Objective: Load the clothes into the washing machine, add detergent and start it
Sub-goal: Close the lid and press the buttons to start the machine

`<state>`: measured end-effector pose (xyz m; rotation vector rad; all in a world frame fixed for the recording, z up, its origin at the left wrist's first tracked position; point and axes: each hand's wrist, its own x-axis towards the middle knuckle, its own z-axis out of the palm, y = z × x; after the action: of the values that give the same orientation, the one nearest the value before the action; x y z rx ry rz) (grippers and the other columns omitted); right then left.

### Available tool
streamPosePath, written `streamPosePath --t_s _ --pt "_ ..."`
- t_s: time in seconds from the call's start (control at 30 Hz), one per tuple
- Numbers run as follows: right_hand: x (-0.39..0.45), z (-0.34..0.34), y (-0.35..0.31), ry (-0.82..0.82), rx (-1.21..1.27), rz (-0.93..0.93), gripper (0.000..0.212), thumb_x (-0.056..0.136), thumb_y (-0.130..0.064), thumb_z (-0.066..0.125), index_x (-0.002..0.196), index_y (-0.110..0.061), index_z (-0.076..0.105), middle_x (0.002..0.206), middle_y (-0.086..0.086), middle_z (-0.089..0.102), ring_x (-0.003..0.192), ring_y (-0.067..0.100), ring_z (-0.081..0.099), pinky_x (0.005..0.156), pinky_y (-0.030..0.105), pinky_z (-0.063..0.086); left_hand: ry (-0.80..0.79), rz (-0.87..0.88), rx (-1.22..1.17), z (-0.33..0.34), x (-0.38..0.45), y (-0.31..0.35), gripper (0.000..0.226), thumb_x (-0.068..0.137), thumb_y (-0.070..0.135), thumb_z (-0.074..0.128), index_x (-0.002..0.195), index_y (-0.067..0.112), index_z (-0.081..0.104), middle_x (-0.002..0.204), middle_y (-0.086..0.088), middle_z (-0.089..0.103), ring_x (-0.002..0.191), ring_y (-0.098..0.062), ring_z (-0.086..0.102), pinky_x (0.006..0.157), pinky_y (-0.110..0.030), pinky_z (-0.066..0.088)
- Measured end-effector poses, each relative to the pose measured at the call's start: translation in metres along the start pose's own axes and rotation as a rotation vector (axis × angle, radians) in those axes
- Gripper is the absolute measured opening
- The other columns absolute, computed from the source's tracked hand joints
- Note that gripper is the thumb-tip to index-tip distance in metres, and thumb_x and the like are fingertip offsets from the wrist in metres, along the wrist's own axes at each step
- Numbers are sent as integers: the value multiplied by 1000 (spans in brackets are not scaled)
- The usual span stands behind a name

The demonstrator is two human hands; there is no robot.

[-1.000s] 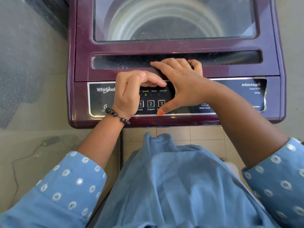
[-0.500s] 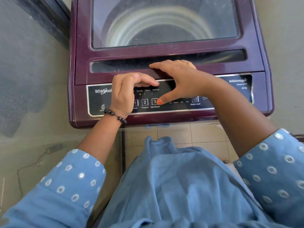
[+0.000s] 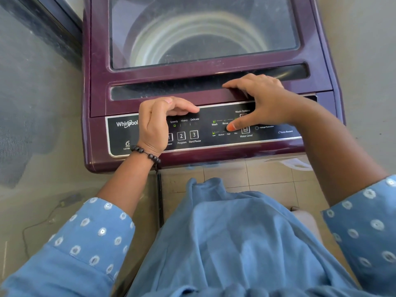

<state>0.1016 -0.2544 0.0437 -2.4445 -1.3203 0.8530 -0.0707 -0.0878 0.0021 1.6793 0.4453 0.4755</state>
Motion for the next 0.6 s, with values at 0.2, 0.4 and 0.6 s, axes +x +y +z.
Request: streamPosePath --t_s 0.2,0.4,0.6 --pt "9 12 -11 -1 -65 13 103 59 -72 73 146 -37 30 140 -3 39 135 22 28 115 48 7 15 -4 3 2 -2 -2 51 89 7 24 86 5 75 86 -13 74 90 -24 70 77 -28 53" --pt "9 17 -29 -2 -138 58 107 61 -82 62 149 -34 25 145 -1 35 139 27 25 114 64 2 23 24 -20 5 -2 -3 49 85 24 28 84 10 75 84 -9 75 88 -24 71 76 -30 54" --pt "15 39 -57 82 -204 46 107 66 -81 60 151 -29 21 147 -1 33 139 28 26 108 75 -4 29 43 -18 2 -2 -1 49 85 24 28 82 14 75 85 -10 75 89 -27 71 78 -39 56"
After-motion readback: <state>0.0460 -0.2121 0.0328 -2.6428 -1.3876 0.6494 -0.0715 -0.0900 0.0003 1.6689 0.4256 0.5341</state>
